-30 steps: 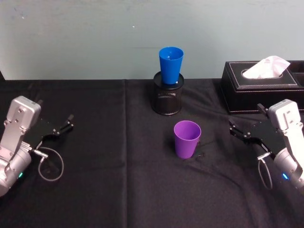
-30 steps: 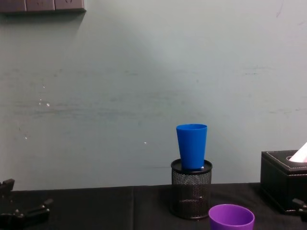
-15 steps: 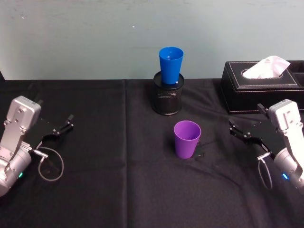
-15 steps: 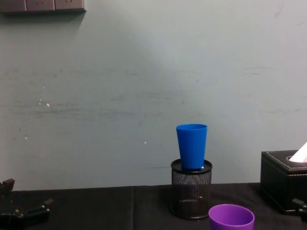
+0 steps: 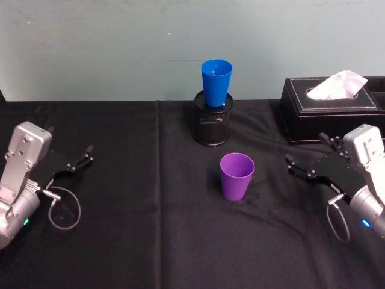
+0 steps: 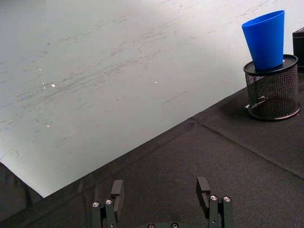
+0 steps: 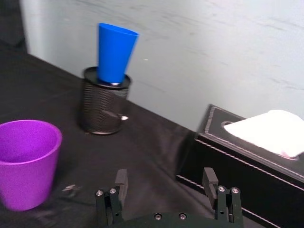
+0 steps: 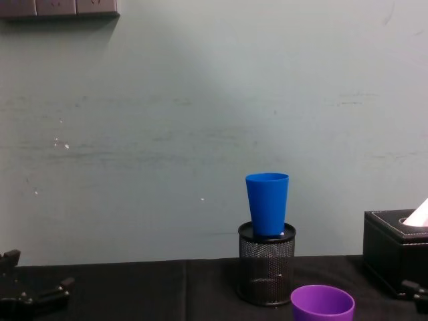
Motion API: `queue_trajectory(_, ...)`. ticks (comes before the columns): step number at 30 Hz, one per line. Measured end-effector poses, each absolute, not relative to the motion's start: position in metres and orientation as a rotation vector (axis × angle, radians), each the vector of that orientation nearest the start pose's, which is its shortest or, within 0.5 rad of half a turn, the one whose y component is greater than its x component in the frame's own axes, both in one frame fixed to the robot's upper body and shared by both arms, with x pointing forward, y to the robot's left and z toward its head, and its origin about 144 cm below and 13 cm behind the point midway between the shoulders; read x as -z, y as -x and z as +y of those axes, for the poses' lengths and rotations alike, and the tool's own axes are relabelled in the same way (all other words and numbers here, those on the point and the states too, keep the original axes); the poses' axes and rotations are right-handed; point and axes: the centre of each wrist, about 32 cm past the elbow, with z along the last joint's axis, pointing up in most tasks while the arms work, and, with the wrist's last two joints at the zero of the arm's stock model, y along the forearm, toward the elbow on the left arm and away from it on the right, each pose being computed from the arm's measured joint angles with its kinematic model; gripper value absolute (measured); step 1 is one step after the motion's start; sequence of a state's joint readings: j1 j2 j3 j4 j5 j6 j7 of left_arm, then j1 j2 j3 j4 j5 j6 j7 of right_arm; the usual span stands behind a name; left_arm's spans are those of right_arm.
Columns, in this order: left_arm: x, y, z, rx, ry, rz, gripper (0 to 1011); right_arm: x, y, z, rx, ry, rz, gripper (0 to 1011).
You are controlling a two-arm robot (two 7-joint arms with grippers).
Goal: Pick up one cup with a gripper and tap it against the other cup.
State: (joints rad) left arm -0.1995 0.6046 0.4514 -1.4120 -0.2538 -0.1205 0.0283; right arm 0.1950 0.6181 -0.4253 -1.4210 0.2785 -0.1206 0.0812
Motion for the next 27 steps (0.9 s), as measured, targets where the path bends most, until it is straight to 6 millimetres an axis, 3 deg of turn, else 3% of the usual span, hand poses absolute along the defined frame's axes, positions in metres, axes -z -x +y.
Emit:
queue_trajectory(17,-1.140,-0.489,0.310,-1.248,-0.305,-0.285,1000,-1.166,-0.492,-0.354,0.797,0.285,-0.191,1000)
queue_trajectory(27,-1.140,-0.489,0.310,-1.248,-0.304,-0.285,1000,-1.163,-0.497,-0.349,0.723,0.305,-0.143,1000)
